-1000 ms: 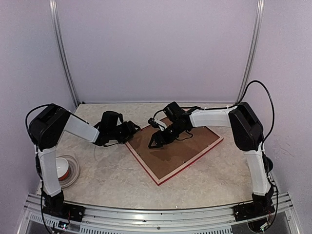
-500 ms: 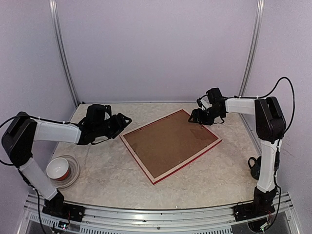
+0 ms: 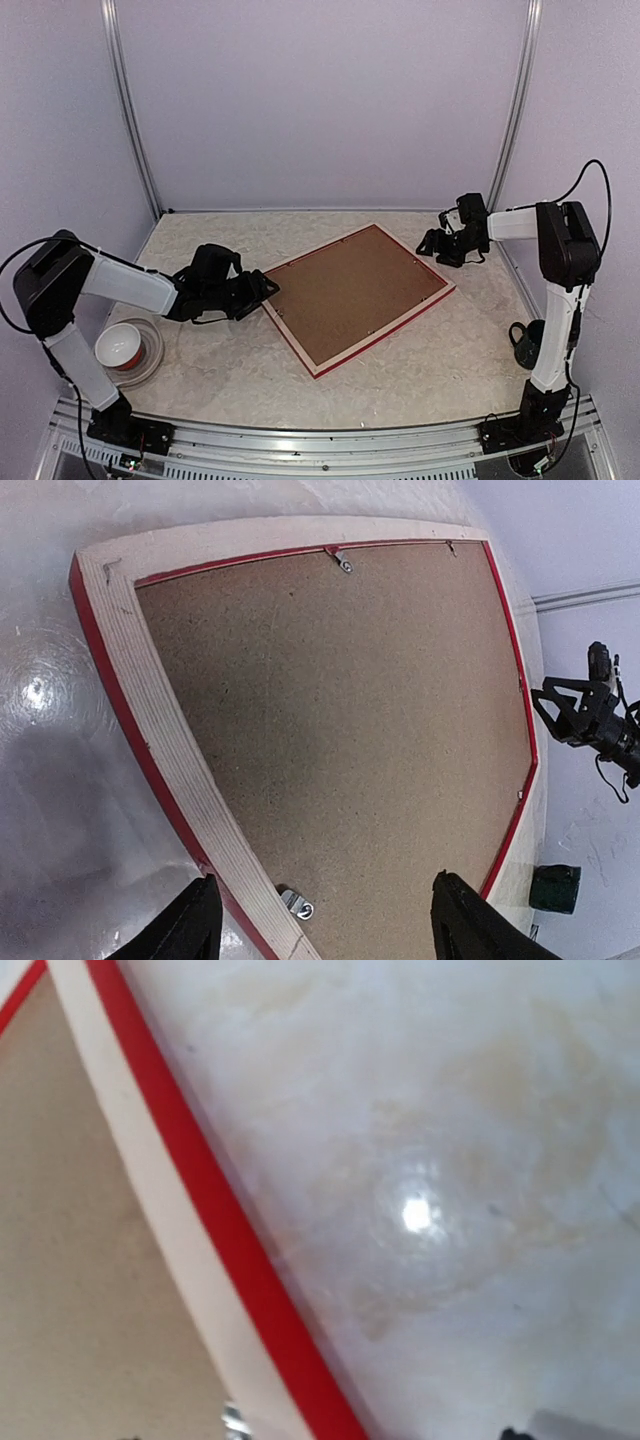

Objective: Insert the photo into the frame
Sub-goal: Rotate the photo frame at the center of the board.

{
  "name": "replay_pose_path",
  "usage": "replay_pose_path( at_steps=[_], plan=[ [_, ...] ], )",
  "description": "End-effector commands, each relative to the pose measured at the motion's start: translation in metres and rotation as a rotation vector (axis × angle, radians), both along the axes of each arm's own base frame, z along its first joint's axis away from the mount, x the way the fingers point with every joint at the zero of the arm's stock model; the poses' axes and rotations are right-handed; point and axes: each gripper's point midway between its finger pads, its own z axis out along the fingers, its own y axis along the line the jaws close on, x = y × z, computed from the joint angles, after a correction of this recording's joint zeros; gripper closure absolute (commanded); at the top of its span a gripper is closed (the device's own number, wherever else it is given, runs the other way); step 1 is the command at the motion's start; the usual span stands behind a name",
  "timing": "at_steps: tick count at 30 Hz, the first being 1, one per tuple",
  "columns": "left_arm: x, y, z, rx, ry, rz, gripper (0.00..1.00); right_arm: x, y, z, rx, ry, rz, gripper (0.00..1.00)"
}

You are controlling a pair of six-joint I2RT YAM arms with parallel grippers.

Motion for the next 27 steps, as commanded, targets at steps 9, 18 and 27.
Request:
replay_pose_path(
  at_steps=[9,18,27],
  plan=[
    [0.027,-0.016,-0.014,0.015,-0.008,0.002,0.29,-0.056,0.040,0.005,0.151,0.015,0.146,0.24],
    [0.049,-0.002,-0.028,0.031,0.018,0.048,0.29,-0.129,0.077,0.015,0.086,0.022,0.227,0.24],
    [0.056,0.021,-0.025,0.068,0.013,0.083,0.28,-0.176,0.085,0.020,0.046,0.022,0.220,0.24]
  ],
)
